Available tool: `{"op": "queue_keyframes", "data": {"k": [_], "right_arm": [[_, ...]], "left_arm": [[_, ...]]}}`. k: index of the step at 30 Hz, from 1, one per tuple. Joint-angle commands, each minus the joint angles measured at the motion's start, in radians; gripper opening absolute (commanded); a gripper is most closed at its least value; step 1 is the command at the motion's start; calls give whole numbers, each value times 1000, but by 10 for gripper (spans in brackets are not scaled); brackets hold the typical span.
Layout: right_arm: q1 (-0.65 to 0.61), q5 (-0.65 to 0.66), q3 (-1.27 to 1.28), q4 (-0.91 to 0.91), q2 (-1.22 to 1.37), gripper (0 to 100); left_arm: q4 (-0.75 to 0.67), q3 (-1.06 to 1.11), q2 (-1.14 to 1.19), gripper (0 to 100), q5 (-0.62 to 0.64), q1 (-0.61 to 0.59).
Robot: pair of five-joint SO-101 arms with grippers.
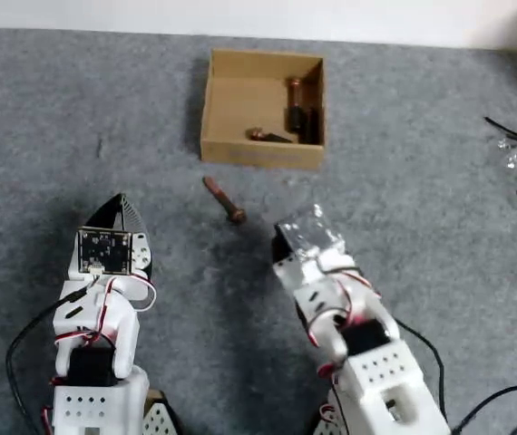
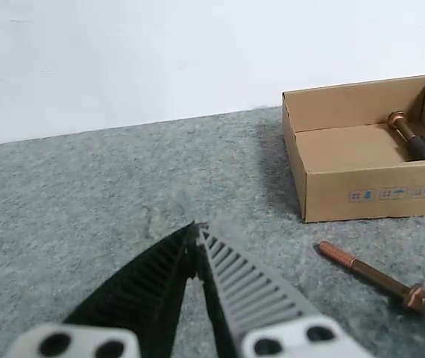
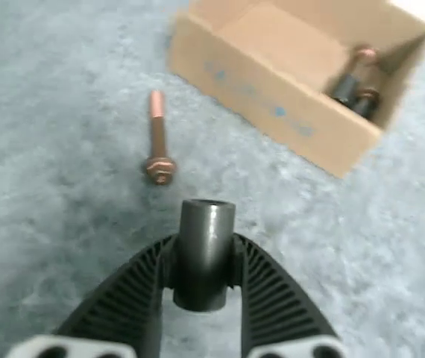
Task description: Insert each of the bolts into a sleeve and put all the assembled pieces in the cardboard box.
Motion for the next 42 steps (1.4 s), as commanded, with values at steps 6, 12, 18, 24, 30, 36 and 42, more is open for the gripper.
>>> {"op": "queue_keyframes", "data": {"k": [6,12,18,24,30,36,42], "right_arm": [[139,-14,228,4,-407,4],[156,-87,262,239,-671,4],[156,-124,269,263,-633,4],[156,-121,269,305,-653,5],[163,-120,269,305,-653,5],[203,-120,269,302,-653,5],[205,-120,269,302,-653,5]], "left_arm": [[0,21,2,7,-2,-7],[5,21,2,7,0,-7],[5,21,2,7,0,-7],[5,21,2,7,-2,-7],[-26,21,-10,7,2,-15],[-163,21,-7,7,-2,-67],[-152,-24,-1,7,-3,-87]]}}
